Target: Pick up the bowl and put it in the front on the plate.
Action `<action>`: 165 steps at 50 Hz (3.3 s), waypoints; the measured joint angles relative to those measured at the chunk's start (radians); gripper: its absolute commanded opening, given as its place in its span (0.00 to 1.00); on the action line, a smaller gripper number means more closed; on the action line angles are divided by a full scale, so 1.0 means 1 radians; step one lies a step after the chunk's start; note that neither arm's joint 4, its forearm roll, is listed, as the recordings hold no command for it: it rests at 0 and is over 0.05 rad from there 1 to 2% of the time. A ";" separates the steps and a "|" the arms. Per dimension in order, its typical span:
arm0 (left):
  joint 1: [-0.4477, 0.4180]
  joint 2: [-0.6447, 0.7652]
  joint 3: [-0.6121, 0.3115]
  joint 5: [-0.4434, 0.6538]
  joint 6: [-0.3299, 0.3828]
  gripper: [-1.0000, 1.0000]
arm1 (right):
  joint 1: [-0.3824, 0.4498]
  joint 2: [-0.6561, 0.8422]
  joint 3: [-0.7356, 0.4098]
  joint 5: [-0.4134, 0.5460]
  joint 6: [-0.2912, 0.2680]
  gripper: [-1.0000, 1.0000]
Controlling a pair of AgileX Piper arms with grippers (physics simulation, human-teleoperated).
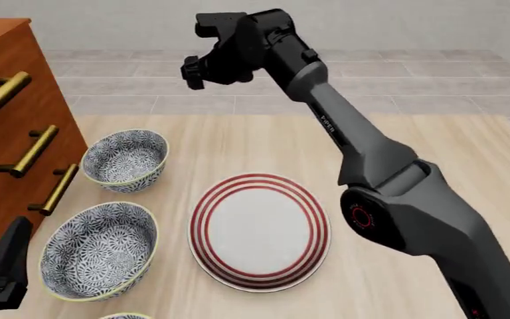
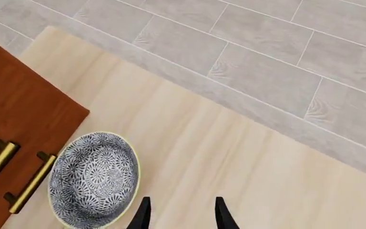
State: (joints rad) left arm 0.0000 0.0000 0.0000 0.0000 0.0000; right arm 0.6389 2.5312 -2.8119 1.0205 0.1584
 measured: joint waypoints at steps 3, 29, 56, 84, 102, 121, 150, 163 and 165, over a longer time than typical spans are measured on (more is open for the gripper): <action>0.000 0.000 0.000 0.000 0.000 1.00 | 0.008 0.010 -0.005 0.000 -0.002 1.00; 0.000 0.000 0.000 0.000 0.000 1.00 | 0.069 0.073 -0.016 -0.031 -0.005 1.00; 0.000 0.000 0.000 0.000 0.000 1.00 | 0.132 0.132 -0.018 -0.100 0.029 1.00; 0.000 0.000 0.000 0.000 0.000 1.00 | 0.147 0.208 -0.019 -0.156 0.067 1.00; 0.000 0.000 0.000 0.000 0.000 1.00 | 0.155 0.247 -0.019 -0.185 0.084 1.00; 0.000 0.000 0.000 0.000 0.000 1.00 | 0.155 0.288 -0.019 -0.207 0.090 1.00; 0.000 0.000 0.000 0.000 0.000 1.00 | 0.163 0.322 -0.030 -0.216 0.079 0.00; 0.000 0.000 0.000 0.000 0.000 1.00 | 0.158 0.320 -0.031 -0.211 0.060 0.00; 0.000 0.000 0.000 0.000 0.000 1.00 | 0.156 0.318 -0.031 -0.209 0.059 0.00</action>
State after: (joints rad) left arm 0.0000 0.0000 0.0000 0.0000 0.0000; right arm 0.7953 2.8497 -2.8425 0.8116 0.2170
